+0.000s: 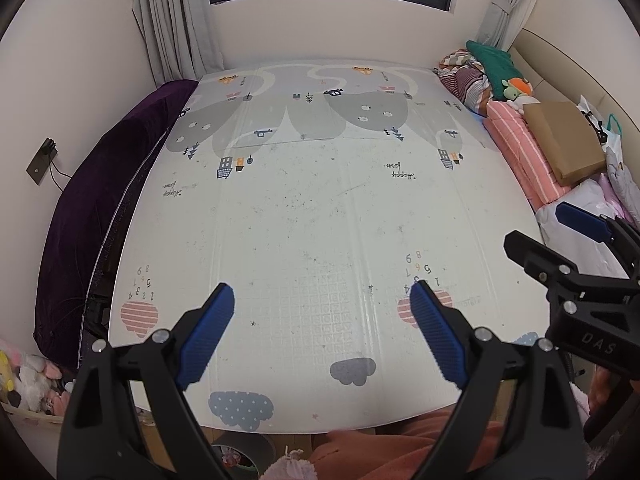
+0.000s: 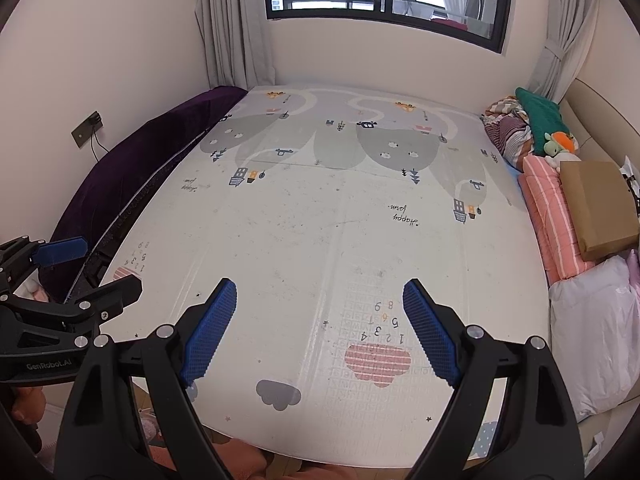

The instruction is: Collect trash

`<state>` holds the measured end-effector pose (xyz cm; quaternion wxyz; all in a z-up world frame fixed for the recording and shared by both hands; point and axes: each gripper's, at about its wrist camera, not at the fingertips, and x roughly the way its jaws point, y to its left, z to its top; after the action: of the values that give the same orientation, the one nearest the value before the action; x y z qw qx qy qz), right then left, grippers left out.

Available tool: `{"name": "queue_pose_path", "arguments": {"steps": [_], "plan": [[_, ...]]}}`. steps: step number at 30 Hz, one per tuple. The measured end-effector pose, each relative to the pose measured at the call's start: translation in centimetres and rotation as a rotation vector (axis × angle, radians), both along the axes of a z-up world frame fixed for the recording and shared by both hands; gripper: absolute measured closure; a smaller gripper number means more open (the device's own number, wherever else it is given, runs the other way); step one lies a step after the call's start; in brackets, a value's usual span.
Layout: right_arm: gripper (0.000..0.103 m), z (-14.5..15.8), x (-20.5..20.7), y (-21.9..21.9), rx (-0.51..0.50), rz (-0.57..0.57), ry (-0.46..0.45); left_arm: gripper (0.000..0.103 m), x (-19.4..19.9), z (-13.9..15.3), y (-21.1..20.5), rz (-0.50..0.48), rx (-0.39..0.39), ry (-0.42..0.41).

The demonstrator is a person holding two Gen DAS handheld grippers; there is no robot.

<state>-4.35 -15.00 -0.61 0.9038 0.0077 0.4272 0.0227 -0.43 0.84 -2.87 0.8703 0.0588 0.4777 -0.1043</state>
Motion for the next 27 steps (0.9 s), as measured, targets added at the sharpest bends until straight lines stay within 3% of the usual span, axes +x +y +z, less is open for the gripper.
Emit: {"name": "queue_pose_path", "arguments": {"steps": [15,27], "plan": [[0.020,0.20,0.16,-0.15,-0.003,-0.002,-0.003,0.014,0.11,0.29,0.13,-0.007,-0.039,-0.018],[0.020,0.37,0.38,-0.61,-0.013,-0.005,-0.005,0.014,0.18,0.12,-0.19,-0.009,-0.026,-0.026]]}}
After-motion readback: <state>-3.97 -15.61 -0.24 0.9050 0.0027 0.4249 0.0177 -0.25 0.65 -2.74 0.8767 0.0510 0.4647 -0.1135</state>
